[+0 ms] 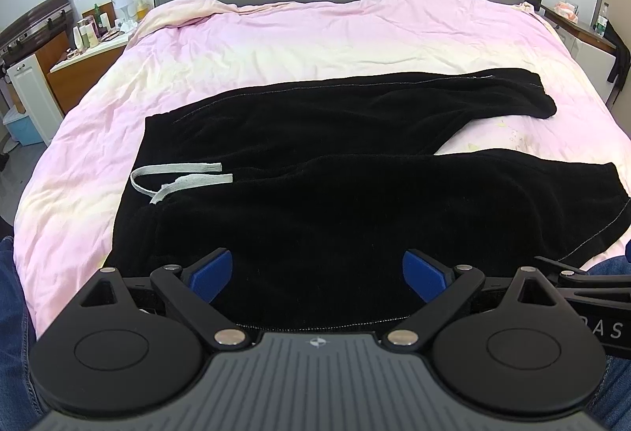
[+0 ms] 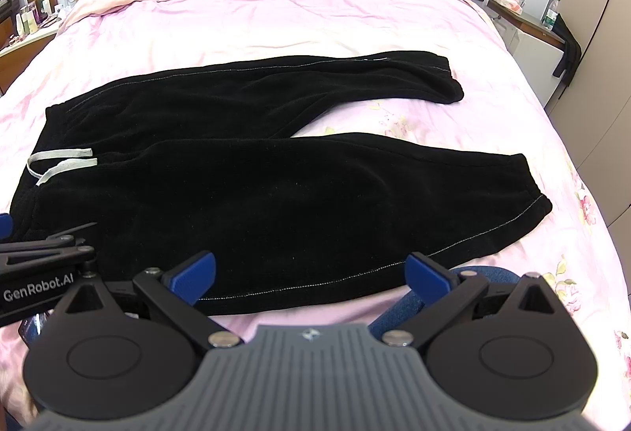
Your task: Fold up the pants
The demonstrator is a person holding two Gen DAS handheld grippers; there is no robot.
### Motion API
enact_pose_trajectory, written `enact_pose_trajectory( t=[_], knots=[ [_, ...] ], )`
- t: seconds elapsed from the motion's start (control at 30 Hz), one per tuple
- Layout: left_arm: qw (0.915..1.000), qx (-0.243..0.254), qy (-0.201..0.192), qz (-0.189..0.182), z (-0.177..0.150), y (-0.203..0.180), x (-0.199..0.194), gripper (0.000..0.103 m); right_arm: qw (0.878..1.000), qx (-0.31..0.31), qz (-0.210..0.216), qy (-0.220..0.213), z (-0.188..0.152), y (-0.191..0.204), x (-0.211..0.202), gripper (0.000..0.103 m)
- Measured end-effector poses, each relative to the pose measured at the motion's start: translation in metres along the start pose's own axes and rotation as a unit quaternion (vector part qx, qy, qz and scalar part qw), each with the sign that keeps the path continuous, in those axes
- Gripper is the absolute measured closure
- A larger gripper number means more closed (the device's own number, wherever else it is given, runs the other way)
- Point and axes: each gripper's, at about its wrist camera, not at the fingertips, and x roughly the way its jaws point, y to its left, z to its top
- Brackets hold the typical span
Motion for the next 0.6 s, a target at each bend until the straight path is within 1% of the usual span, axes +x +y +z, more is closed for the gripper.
enact_pose_trajectory(
  t=[0.6],
  knots=[
    [1.0000,-0.003,0.002,-0.001,-0.0039,-0.0001,0.0019,0.000,1.000,0.001,-0.001,0.002,-0.0007,-0.0007,0.0021,0.005]
  ],
)
